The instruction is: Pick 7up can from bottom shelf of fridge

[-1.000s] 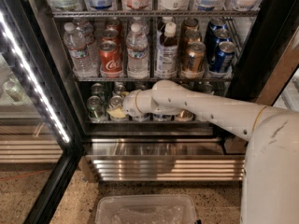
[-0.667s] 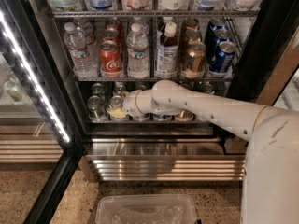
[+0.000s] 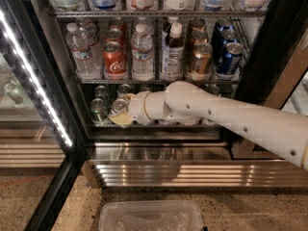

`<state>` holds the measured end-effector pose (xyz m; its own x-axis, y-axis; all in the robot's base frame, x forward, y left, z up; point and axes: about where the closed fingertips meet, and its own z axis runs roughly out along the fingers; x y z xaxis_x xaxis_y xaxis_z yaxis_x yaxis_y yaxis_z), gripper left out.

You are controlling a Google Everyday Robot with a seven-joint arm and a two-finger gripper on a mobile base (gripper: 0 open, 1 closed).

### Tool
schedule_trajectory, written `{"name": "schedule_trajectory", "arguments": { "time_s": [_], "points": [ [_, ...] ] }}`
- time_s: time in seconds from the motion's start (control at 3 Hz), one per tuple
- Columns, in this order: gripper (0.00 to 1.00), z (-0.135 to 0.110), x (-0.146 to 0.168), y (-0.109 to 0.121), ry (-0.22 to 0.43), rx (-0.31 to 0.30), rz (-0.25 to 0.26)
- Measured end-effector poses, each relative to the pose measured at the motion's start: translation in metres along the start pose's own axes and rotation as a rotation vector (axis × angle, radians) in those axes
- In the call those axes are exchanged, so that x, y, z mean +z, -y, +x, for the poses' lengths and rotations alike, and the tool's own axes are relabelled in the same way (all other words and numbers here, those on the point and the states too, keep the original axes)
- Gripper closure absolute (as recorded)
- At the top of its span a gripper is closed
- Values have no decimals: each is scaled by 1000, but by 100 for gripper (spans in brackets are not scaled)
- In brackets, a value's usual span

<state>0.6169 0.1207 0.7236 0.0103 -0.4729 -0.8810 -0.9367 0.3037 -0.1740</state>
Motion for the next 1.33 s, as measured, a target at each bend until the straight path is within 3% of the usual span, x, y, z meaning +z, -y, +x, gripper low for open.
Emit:
{"name": "schedule_trajectory", "arguments": {
  "time_s": [0.67,1.0,1.33],
  "points": [
    [100,0,-6,-7,5,1,7],
    [100,-3,-19,-4,3,9,-27],
    [100,-13,-70,-15,25,44,-71]
  ]
}}
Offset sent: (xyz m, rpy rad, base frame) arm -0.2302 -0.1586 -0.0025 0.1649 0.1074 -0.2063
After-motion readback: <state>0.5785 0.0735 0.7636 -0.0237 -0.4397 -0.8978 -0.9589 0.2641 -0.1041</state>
